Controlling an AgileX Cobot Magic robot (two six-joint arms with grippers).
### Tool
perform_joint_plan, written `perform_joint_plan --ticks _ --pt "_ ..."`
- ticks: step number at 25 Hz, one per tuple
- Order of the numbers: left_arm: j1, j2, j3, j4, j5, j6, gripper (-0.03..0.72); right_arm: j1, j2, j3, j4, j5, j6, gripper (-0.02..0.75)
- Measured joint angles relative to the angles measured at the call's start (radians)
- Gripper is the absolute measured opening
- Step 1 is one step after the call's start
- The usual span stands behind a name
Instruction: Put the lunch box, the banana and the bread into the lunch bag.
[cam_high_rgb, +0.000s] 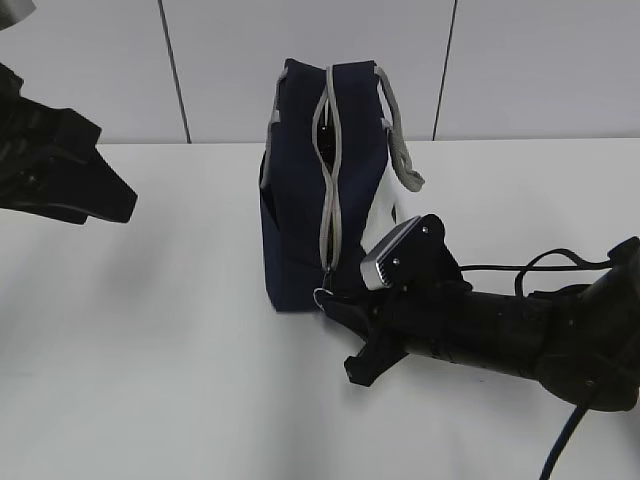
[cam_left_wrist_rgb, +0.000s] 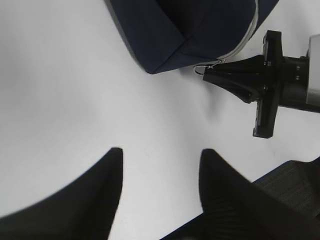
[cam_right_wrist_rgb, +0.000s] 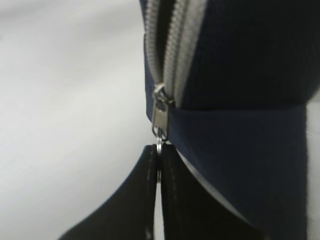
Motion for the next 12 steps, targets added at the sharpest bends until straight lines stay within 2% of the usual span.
perform_joint_plan --ticks 12 --pt "0.000 0.000 0.000 0.000 0.001 0.000 0.361 0.000 -0.017 0.000 -0.029 0.021 0.000 -0.016"
